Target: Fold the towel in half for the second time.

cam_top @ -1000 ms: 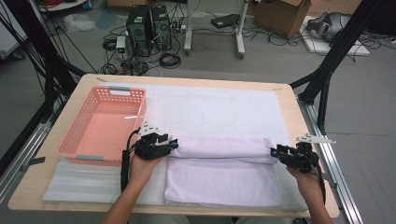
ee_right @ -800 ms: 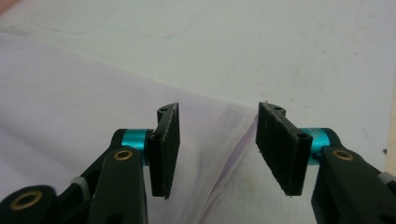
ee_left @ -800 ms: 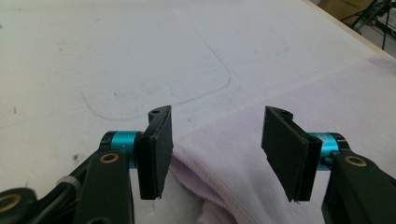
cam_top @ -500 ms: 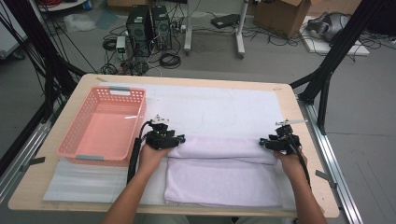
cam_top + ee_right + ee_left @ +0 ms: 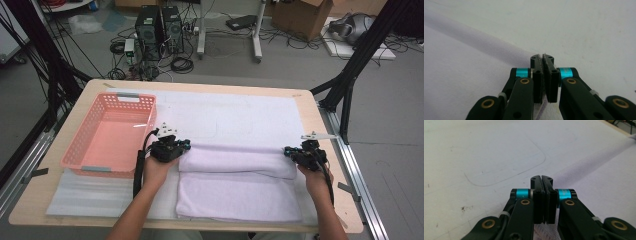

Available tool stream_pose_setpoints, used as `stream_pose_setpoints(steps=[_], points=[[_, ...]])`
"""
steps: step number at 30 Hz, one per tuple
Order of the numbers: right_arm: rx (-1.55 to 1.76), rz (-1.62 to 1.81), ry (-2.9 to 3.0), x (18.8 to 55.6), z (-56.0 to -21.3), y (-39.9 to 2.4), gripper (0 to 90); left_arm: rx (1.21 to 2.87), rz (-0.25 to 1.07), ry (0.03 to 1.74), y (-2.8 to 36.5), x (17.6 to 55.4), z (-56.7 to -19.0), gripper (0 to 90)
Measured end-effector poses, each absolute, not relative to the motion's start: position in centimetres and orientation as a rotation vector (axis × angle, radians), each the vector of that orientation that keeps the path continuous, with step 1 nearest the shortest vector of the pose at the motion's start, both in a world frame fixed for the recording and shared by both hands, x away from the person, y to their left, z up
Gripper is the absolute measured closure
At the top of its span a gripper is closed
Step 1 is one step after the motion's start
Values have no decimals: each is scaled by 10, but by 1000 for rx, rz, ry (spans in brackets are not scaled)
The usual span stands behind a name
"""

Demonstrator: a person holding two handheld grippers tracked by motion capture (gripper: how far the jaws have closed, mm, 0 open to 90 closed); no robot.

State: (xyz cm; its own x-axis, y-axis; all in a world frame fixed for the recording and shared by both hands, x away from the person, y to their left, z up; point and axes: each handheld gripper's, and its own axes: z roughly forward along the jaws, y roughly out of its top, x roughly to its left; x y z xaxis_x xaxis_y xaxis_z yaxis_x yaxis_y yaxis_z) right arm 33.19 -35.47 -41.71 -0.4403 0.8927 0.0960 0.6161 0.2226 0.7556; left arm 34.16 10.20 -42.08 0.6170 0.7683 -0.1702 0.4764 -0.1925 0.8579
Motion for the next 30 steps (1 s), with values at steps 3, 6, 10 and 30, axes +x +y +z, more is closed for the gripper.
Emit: stream_pose_setpoints(steps=[3, 6, 10, 30], points=[[1345, 1142, 2104, 313, -409, -358, 866, 1808, 368, 965, 105, 327, -417, 879], [1307, 1185, 2079, 294, -403, -361, 866, 1778, 349, 948, 110, 312, -417, 879], [1273, 1212, 2061, 275, -397, -362, 865, 1758, 330, 935, 115, 296, -419, 878], [1292, 1174, 2101, 193, -408, -363, 829, 1761, 236, 845, 129, 226, -428, 764]])
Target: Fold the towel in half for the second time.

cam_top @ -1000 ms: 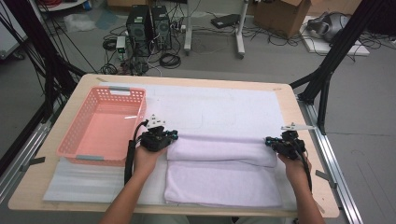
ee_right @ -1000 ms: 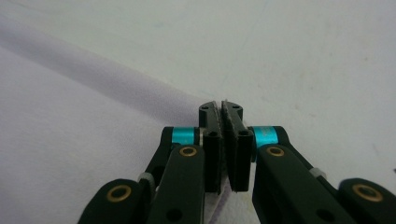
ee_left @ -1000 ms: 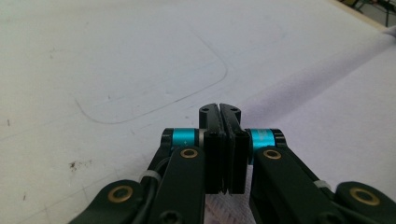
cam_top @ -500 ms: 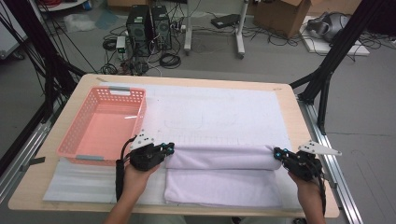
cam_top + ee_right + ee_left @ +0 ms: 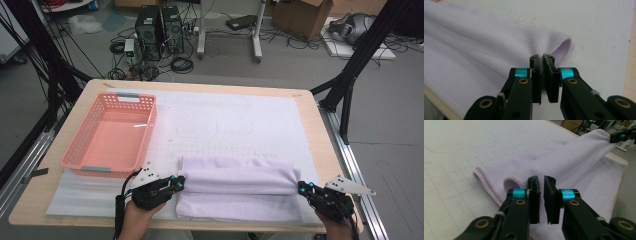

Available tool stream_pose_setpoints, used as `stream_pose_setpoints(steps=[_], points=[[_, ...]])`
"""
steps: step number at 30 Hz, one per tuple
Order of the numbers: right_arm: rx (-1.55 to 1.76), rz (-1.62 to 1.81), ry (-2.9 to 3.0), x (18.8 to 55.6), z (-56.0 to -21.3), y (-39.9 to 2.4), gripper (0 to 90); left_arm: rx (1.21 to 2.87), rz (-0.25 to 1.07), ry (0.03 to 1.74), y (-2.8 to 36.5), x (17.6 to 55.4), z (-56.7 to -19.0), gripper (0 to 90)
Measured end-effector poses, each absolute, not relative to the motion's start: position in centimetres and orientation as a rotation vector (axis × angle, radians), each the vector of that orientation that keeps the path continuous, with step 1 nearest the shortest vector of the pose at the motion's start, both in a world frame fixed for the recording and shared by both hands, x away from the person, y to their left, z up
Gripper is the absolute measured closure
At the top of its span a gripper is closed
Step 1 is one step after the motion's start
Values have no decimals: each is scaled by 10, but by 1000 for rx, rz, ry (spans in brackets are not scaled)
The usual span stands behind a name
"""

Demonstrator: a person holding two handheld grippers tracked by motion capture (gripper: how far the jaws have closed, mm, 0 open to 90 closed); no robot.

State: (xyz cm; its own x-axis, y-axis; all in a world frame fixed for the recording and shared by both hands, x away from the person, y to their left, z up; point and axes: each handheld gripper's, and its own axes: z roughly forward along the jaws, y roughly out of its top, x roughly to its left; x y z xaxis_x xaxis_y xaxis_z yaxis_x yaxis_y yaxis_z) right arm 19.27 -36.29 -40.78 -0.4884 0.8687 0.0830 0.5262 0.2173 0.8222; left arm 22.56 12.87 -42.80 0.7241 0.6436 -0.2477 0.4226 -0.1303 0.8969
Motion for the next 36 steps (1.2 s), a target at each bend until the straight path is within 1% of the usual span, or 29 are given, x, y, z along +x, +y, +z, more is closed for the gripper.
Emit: stream_pose_setpoints(steps=[1, 2, 3, 4, 5, 7, 10, 11, 12, 13, 14, 15, 23, 25, 26, 27, 28, 29, 31, 32, 34, 36], points=[[1301, 1163, 2113, 190, -408, -363, 790, 1746, 238, 859, 130, 226, -428, 679], [1309, 1157, 2112, 187, -407, -363, 711, 1726, 239, 874, 131, 227, -428, 609], [1318, 1158, 2085, 185, -405, -364, 595, 1710, 242, 880, 133, 228, -427, 585], [1330, 1170, 2041, 184, -403, -365, 531, 1703, 250, 885, 133, 229, -427, 561], [1342, 1195, 2002, 183, -400, -365, 489, 1697, 259, 889, 134, 230, -426, 533], [1314, 1206, 1959, 186, -395, -364, 465, 1688, 270, 890, 134, 233, -426, 517], [1275, 1168, 1992, 200, -398, -352, 476, 1675, 275, 910, 133, 239, -426, 489], [1265, 1139, 2008, 206, -401, -347, 489, 1677, 276, 917, 132, 242, -427, 485], [1256, 1104, 2028, 211, -405, -342, 525, 1678, 276, 922, 132, 244, -428, 482], [1258, 1055, 2051, 215, -410, -338, 577, 1674, 274, 927, 131, 246, -429, 481], [1260, 1041, 2081, 219, -414, -337, 701, 1677, 271, 931, 131, 247, -430, 481], [1252, 1049, 2115, 220, -417, -337, 781, 1681, 267, 930, 130, 247, -430, 481], [1229, 1029, 2218, 199, -419, -357, 844, 1683, 273, 928, 131, 247, -430, 487], [1219, 1024, 2258, 196, -420, -359, 840, 1677, 273, 934, 132, 247, -430, 485], [1224, 1039, 2284, 196, -421, -359, 816, 1679, 277, 936, 132, 248, -429, 483], [1222, 1051, 2306, 196, -421, -359, 746, 1680, 275, 937, 132, 249, -430, 478], [1227, 1065, 2276, 195, -419, -360, 621, 1679, 275, 943, 132, 250, -430, 471], [1257, 1117, 2218, 195, -415, -362, 538, 1683, 272, 947, 132, 251, -430, 463], [1289, 1265, 2094, 197, -404, -367, 524, 1689, 269, 957, 130, 255, -431, 454], [1280, 1281, 2052, 200, -399, -368, 525, 1693, 267, 963, 130, 258, -431, 447], [1276, 1237, 2017, 210, -396, -366, 541, 1709, 261, 979, 128, 263, -433, 438], [1285, 1163, 2034, 222, -402, -362, 551, 1730, 262, 993, 126, 268, -436, 432]])
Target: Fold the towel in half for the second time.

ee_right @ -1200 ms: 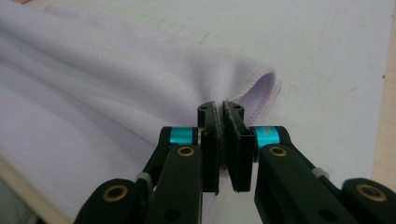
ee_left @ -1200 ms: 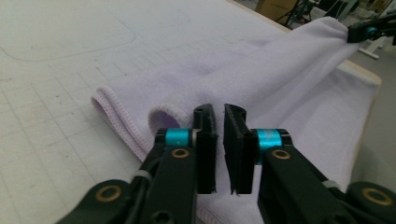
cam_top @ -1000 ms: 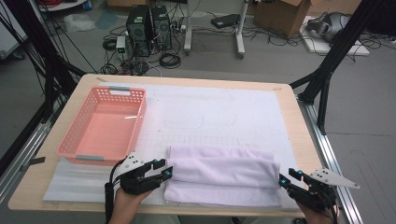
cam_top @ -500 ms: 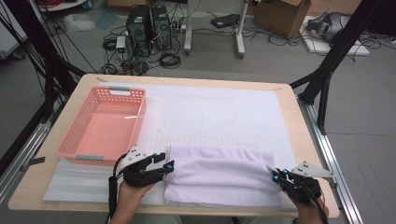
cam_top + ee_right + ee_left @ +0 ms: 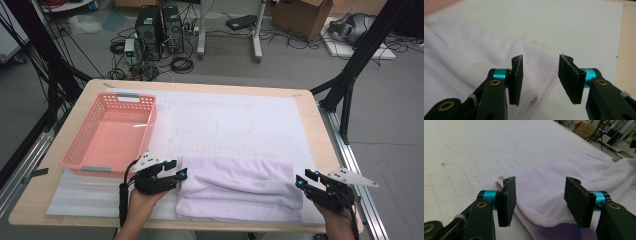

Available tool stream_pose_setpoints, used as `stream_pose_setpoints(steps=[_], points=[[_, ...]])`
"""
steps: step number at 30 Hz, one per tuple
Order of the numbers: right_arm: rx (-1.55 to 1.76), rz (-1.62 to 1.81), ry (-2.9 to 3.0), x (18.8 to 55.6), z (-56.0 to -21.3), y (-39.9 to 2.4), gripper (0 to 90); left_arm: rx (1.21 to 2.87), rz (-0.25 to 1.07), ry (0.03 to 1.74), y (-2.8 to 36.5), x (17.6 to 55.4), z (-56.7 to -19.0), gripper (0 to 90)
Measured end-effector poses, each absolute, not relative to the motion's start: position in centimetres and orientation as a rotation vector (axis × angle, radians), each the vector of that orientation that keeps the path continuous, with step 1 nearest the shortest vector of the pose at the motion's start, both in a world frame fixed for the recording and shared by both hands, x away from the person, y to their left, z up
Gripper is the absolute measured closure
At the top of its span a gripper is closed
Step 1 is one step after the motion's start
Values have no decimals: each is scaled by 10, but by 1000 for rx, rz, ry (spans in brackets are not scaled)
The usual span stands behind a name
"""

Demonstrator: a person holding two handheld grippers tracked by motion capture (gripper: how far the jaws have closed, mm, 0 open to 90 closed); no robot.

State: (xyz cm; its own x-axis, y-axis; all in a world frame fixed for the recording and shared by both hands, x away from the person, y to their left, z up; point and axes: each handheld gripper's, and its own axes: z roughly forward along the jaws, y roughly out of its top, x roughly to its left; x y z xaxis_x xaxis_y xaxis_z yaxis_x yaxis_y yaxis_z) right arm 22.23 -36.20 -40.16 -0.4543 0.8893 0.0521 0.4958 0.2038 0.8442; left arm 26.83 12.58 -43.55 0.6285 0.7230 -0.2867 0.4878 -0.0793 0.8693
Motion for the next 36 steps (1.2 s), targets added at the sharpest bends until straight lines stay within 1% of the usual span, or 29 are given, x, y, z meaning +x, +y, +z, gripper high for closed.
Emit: stream_pose_setpoints(steps=[3, 7, 8, 9, 11, 13, 15, 17, 18, 19, 23, 26, 29, 32, 33, 34, 35, 36], points=[[1323, 1081, 2105, 244, -419, -358, 563, 1753, 269, 1019, 124, 277, -440, 427], [1287, 1031, 2207, 268, -435, -350, 723, 1758, 249, 1044, 122, 288, -443, 428], [1290, 1042, 2225, 274, -437, -348, 750, 1766, 242, 1048, 121, 291, -443, 432], [1276, 1035, 2232, 279, -440, -345, 757, 1772, 239, 1054, 121, 293, -444, 431], [1277, 976, 2208, 287, -441, -343, 823, 1782, 248, 1060, 120, 296, -445, 431], [1294, 880, 2152, 291, -441, -344, 837, 1785, 253, 1070, 121, 298, -446, 430], [1305, 877, 2126, 293, -442, -346, 834, 1785, 247, 1078, 121, 300, -446, 429], [1314, 858, 2112, 294, -441, -347, 806, 1793, 242, 1079, 121, 301, -447, 426], [1324, 872, 2113, 294, -439, -349, 759, 1797, 234, 1080, 120, 302, -448, 426], [1338, 893, 2105, 293, -437, -350, 691, 1806, 226, 1080, 119, 302, -448, 425], [1404, 1131, 2078, 285, -427, -366, 474, 1841, 191, 1101, 113, 306, -453, 404], [1401, 1160, 2146, 279, -430, -365, 421, 1857, 186, 1106, 111, 307, -453, 403], [1374, 1075, 2239, 277, -439, -360, 392, 1868, 174, 1096, 110, 306, -453, 409], [1390, 1087, 2243, 276, -446, -359, 409, 1908, 170, 1052, 107, 303, -453, 531], [1381, 1090, 2244, 276, -446, -360, 434, 1924, 175, 1036, 105, 302, -454, 605], [1387, 1095, 2240, 276, -447, -360, 466, 1933, 149, 1026, 103, 302, -454, 663], [1393, 1097, 2228, 276, -447, -360, 534, 1935, 140, 1029, 102, 301, -454, 762], [1399, 1109, 2232, 276, -447, -360, 626, 1938, 139, 1038, 101, 301, -453, 772]])
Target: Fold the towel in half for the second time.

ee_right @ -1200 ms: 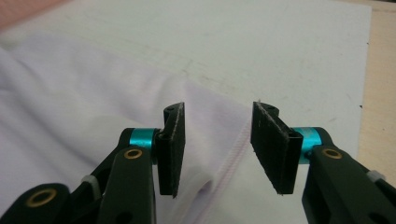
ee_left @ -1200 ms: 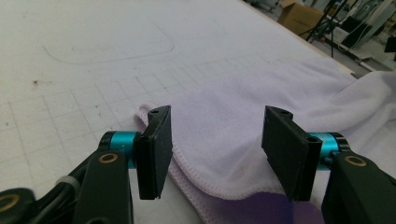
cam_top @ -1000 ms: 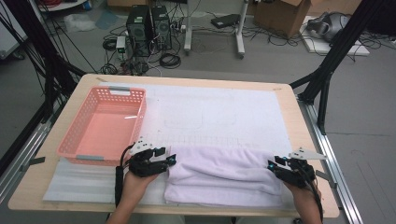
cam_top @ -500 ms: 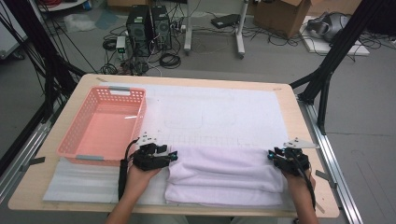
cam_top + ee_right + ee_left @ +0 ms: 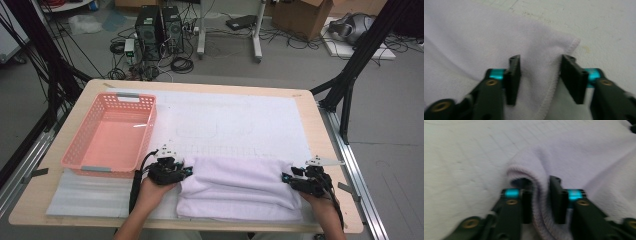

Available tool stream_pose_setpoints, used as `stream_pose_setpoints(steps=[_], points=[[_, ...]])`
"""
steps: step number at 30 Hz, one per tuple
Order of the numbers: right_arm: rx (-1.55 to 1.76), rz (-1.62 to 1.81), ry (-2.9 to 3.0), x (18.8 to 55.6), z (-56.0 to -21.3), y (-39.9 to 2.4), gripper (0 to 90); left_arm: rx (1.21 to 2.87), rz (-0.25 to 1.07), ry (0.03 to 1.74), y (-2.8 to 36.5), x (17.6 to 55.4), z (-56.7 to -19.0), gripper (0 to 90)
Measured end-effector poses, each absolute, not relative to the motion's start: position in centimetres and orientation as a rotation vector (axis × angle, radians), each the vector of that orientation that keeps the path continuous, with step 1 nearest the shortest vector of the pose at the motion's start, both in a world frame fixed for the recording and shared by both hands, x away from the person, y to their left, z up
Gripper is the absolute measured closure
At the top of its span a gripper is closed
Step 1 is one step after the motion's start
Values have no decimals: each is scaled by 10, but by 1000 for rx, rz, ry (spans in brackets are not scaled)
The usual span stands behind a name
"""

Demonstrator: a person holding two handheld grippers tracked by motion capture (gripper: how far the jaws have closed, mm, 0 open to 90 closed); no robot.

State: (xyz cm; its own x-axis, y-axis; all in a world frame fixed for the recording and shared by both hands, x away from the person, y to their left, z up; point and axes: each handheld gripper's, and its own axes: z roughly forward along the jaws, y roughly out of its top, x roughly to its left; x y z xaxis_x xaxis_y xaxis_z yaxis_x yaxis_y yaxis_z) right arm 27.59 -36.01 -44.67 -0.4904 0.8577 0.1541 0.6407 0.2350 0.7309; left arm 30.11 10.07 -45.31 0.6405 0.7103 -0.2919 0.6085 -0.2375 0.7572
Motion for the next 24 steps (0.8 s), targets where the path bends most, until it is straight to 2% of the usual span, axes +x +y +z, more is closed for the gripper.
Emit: stream_pose_setpoints(steps=[1, 4, 12, 24], points=[[1408, 1141, 2257, 277, -447, -361, 736, 1933, 136, 1045, 101, 301, -453, 783], [1453, 1168, 2281, 279, -446, -360, 780, 1907, 116, 1059, 103, 302, -454, 796], [1375, 1152, 2190, 282, -438, -357, 798, 1818, 209, 1057, 105, 309, -440, 804], [1360, 1092, 2107, 334, -427, -353, 793, 1806, 321, 1100, 94, 366, -421, 801]])
